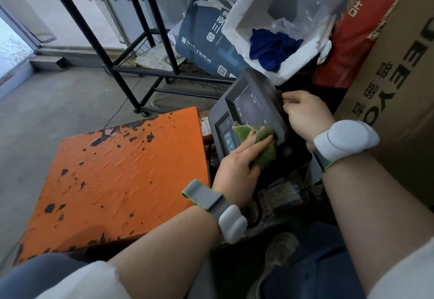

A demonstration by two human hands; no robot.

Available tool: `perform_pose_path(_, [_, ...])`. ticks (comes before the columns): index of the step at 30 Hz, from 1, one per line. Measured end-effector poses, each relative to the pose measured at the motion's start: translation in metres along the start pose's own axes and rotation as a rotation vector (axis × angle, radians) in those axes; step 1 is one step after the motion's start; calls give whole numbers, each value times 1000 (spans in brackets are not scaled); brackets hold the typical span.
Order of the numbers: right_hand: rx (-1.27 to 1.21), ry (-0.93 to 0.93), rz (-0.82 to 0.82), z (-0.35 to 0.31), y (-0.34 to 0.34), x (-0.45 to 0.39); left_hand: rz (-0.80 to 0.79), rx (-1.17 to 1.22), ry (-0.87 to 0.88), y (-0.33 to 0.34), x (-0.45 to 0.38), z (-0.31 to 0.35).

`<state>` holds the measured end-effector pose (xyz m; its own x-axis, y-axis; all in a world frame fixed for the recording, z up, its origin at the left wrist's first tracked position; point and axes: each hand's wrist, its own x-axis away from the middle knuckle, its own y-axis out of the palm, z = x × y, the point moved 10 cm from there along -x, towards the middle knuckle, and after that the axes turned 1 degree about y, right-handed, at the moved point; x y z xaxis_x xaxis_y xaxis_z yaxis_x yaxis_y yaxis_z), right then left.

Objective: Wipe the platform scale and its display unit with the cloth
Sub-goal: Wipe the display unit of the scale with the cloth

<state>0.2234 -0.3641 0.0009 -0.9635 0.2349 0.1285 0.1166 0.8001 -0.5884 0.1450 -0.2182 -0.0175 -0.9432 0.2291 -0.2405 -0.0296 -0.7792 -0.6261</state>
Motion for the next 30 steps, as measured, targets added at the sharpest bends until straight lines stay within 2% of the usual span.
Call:
perform_pose_path(5, [27,-16,-2,-2,0,4,5,-29,-48,-4,7,-8])
perform_pose_path(11, [113,-47,-9,-8,3,9,12,62,-85,2,2,13])
perform_pose_path(19, [138,-48,-12,-8,2,13,-98,-22,-162,8,13,-13])
perform_pose_path(25, [158,-55,-4,-12,2,14,20,7,-165,4,0,8])
perform_pose_path(30, [156,-52,-2,-11,2,13,1,27,-118,4,0,8])
